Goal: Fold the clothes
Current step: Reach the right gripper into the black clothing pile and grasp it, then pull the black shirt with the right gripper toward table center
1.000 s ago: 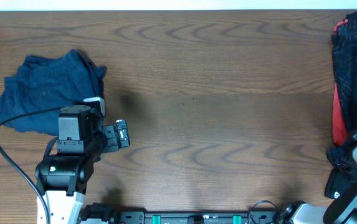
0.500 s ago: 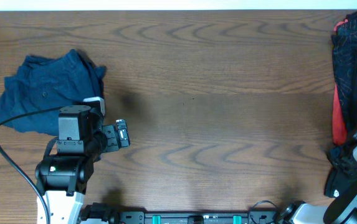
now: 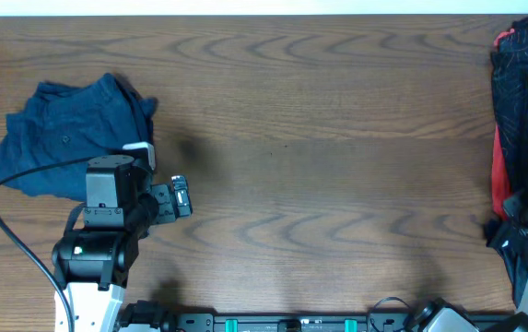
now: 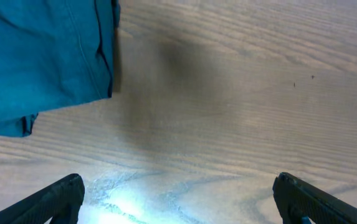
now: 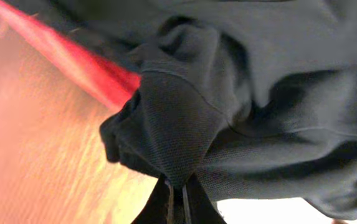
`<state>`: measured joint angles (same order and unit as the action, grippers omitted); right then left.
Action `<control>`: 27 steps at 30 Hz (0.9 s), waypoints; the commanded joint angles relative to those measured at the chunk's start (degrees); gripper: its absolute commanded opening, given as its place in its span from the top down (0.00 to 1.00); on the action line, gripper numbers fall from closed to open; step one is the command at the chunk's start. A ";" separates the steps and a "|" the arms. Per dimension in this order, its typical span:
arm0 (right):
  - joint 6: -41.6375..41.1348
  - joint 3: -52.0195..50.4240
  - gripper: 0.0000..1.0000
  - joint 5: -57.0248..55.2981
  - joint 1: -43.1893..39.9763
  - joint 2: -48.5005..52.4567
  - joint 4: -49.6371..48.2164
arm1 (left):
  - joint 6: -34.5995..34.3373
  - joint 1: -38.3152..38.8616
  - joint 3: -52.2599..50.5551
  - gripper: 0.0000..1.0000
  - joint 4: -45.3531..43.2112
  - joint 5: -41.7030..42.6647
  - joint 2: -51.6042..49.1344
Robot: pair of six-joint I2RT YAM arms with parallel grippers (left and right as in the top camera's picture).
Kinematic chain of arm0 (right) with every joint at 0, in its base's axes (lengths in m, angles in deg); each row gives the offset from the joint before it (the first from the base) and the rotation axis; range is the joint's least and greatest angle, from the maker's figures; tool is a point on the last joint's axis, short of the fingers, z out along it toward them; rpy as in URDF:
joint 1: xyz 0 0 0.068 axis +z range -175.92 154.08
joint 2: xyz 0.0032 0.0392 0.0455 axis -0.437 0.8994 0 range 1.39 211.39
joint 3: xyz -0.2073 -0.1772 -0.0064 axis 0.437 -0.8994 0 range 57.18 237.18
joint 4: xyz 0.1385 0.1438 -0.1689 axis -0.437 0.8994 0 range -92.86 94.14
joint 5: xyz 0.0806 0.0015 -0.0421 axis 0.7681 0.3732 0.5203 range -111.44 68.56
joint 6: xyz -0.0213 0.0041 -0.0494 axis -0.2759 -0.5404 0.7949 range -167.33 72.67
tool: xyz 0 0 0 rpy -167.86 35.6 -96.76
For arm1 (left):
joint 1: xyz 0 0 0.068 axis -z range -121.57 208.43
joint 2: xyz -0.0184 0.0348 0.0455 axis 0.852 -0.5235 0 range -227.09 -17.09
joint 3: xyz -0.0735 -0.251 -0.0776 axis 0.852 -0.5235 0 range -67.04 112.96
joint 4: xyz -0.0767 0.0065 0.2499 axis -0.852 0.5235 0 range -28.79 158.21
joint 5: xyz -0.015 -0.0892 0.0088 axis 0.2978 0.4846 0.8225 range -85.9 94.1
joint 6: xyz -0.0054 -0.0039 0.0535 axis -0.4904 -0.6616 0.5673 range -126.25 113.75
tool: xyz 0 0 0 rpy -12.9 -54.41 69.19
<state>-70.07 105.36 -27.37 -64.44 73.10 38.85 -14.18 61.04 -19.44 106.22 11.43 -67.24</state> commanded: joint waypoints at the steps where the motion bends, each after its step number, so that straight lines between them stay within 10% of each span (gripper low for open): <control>1: 7.30 0.81 0.99 14.69 1.29 -1.25 -0.76 | -0.57 -0.35 1.03 0.02 -0.33 0.20 0.04; 7: 17.77 0.81 0.96 34.93 11.87 -1.79 -1.27 | -0.57 -0.35 1.03 0.02 -0.31 0.20 0.04; 27: 15.72 0.79 0.87 21.68 65.33 6.51 -17.38 | -0.57 -0.35 1.03 0.02 -0.33 0.20 0.04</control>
<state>-52.09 105.41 -3.72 -2.54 77.03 25.06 -14.18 61.04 -19.44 105.94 11.43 -67.24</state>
